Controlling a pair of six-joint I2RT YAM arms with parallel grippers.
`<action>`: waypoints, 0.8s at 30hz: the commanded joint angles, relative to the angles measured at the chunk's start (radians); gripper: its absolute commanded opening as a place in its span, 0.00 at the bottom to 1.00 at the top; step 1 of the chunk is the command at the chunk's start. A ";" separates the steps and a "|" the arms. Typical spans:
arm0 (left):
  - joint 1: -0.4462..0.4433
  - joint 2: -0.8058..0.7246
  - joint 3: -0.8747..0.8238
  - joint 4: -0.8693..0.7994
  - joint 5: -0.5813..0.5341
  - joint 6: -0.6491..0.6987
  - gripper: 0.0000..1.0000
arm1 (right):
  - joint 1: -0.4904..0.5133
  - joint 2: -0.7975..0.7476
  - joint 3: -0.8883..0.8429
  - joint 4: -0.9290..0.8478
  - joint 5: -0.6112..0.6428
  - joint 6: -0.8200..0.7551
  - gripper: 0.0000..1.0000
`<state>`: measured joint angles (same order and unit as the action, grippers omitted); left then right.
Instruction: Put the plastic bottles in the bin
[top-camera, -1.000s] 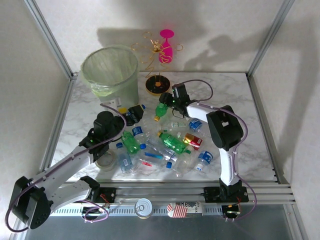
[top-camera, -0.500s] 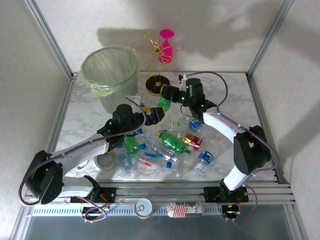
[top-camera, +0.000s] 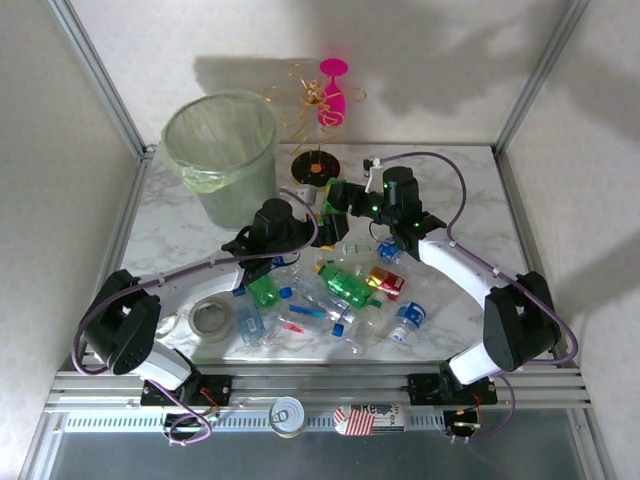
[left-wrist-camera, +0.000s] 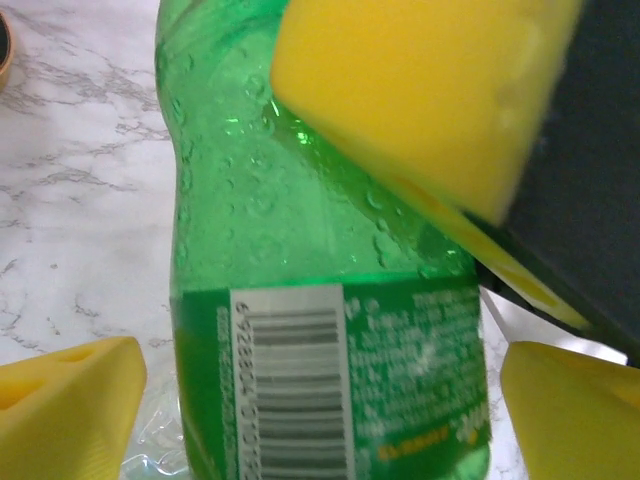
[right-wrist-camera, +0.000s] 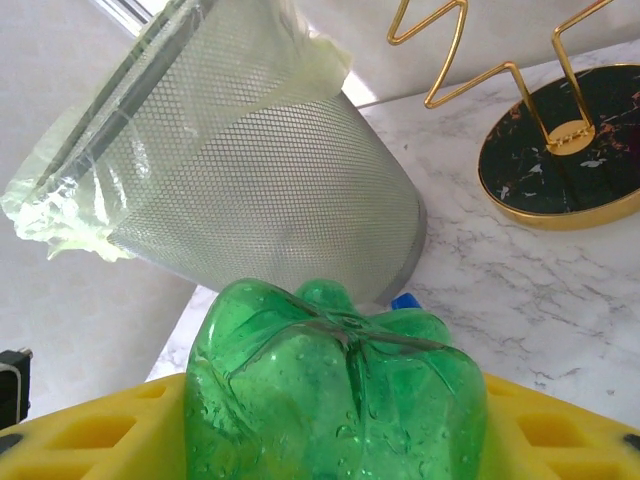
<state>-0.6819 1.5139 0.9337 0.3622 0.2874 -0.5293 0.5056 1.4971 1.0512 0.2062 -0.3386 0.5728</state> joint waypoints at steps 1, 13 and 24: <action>-0.008 0.005 0.033 0.017 -0.024 0.028 0.86 | -0.005 -0.039 -0.013 0.035 -0.029 0.008 0.49; -0.008 0.023 0.055 0.016 -0.009 0.035 0.57 | -0.005 -0.064 0.001 0.027 -0.048 0.024 0.57; 0.011 -0.057 0.072 -0.031 -0.102 0.070 0.53 | -0.084 -0.180 0.026 -0.069 0.064 -0.023 0.99</action>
<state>-0.6827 1.5051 0.9634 0.3363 0.2234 -0.4885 0.4526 1.3708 1.0538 0.1516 -0.3092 0.5682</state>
